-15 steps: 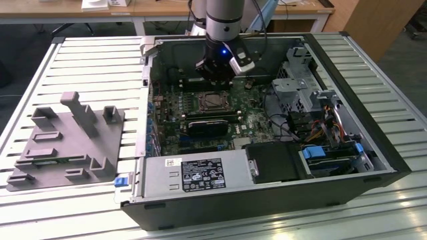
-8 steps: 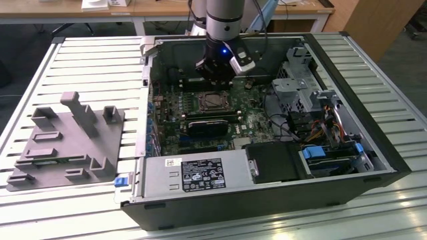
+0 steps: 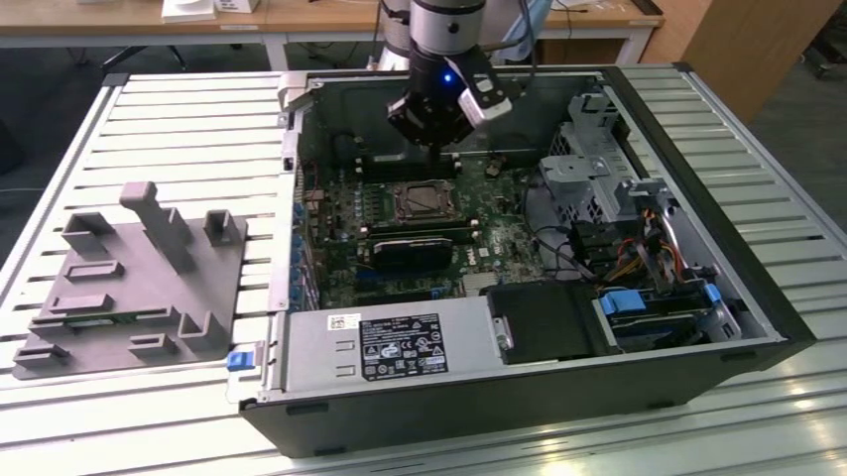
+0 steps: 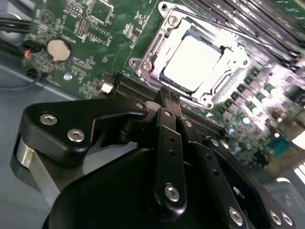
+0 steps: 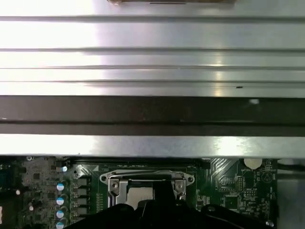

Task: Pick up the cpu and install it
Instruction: 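Install the second cpu locking lever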

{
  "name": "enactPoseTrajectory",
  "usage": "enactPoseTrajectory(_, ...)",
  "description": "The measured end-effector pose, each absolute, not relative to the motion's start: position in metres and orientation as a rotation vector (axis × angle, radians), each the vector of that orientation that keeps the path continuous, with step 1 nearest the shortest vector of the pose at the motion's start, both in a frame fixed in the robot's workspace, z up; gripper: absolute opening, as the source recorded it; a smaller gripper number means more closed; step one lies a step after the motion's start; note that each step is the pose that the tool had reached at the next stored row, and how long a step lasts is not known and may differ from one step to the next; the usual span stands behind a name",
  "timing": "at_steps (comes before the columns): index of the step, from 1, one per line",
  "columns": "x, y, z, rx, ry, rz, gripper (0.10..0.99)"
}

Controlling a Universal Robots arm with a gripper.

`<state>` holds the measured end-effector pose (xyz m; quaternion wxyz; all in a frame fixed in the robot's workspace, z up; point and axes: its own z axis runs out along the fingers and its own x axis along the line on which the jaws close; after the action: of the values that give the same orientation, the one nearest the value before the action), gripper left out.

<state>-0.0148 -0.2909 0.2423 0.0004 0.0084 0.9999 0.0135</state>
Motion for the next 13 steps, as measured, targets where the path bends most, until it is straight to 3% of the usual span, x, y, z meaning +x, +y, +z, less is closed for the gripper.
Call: enactPoseTrajectory(13,-0.015,-0.32,0.252,0.026,3.14,0.043,0.106)
